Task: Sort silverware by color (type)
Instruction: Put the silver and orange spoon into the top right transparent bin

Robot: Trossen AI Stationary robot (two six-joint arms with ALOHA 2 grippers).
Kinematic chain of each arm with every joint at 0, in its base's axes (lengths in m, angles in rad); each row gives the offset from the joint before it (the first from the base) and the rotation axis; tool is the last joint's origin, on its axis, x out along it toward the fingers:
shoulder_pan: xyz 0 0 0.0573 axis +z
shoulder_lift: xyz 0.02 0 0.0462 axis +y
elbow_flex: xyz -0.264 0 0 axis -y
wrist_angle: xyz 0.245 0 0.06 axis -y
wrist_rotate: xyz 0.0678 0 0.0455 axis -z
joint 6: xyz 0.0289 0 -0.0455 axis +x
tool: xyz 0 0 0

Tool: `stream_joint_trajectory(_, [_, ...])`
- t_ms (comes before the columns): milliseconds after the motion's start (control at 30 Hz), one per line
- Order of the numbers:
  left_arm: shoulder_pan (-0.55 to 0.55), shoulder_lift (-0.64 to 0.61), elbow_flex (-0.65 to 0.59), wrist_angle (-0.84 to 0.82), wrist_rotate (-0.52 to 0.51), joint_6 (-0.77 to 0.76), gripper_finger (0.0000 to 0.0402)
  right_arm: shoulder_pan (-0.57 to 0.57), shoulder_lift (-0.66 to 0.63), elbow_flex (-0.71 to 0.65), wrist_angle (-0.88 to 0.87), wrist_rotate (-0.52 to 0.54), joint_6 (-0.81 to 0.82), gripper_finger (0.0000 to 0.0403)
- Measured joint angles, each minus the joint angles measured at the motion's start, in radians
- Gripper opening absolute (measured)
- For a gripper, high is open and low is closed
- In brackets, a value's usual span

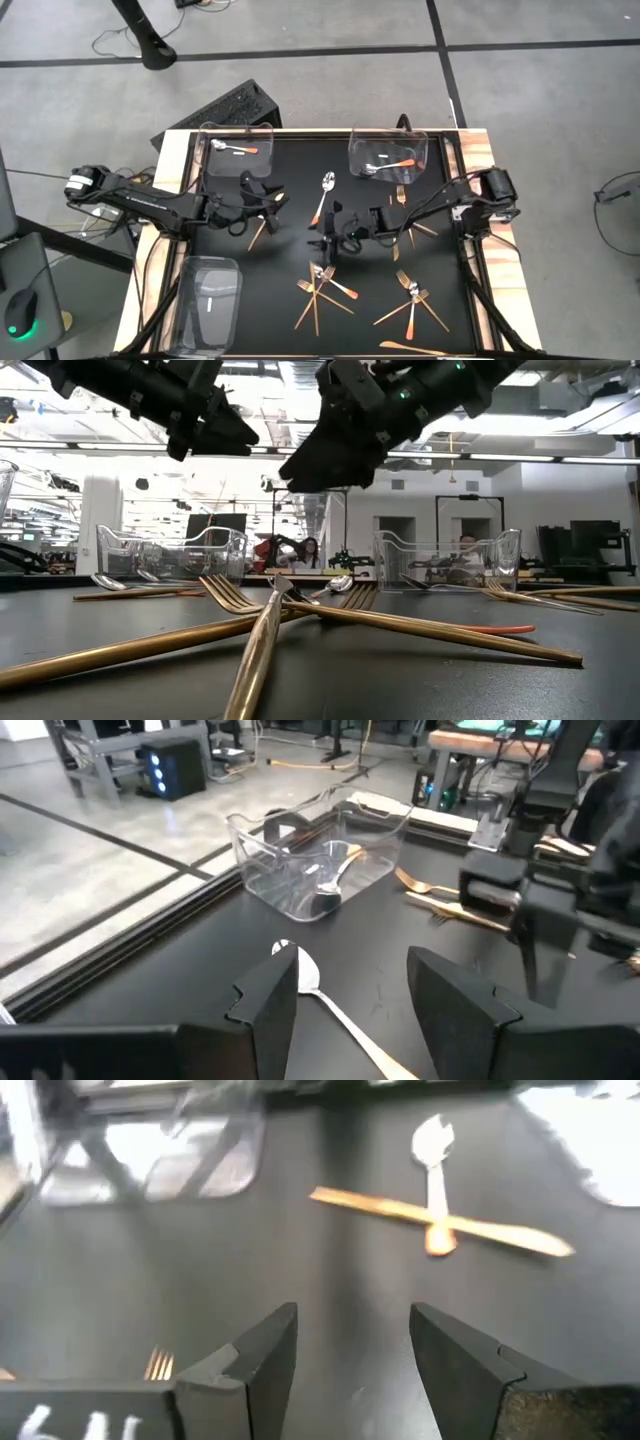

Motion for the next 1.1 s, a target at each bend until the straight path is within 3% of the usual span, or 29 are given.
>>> stream_joint_trajectory(200, [0.003, -0.002, 0.0, -0.003, -0.006, 0.087, 0.0171, 0.006, 0.003, -0.002, -0.091, -0.002, 0.031, 0.0217])
stream_joint_trajectory(433, [0.002, -0.002, 0.0, -0.069, -0.001, -0.091, 0.0171, -0.027, 0.019, -0.004, -0.315, 0.124, 0.175, 0.0217])
stream_joint_trajectory(533, [0.002, -0.002, 0.0, -0.133, 0.0, -0.153, 0.0171, -0.053, 0.018, -0.003, -0.371, 0.022, 0.196, 0.0217])
stream_joint_trajectory(633, [0.002, -0.002, 0.0, -0.189, 0.017, -0.196, 0.0171, -0.036, 0.018, -0.003, -0.343, -0.112, 0.102, 0.0217])
stream_joint_trajectory(733, [0.002, -0.002, 0.0, -0.23, 0.029, -0.228, 0.0171, 0.009, 0.018, -0.003, -0.261, -0.151, 0.052, 0.0217])
stream_joint_trajectory(833, [0.002, -0.002, 0.0, -0.247, 0.024, -0.257, 0.0171, 0.025, 0.038, -0.002, -0.148, -0.083, 0.037, 0.0217])
stream_joint_trajectory(933, [0.002, -0.002, 0.0, -0.243, -0.006, -0.275, 0.0171, -0.013, 0.063, 0.008, -0.121, 0.06, 0.003, 0.0217])
stream_joint_trajectory(1000, [0.002, -0.002, 0.0, -0.243, -0.024, -0.291, 0.0171, -0.064, 0.08, 0.045, -0.148, 0.129, 0.062, 0.0217])
stream_joint_trajectory(1100, [0.002, -0.002, 0.0, -0.244, -0.025, -0.31, 0.0171, -0.157, 0.103, 0.102, -0.241, 0.147, 0.228, 0.0217])
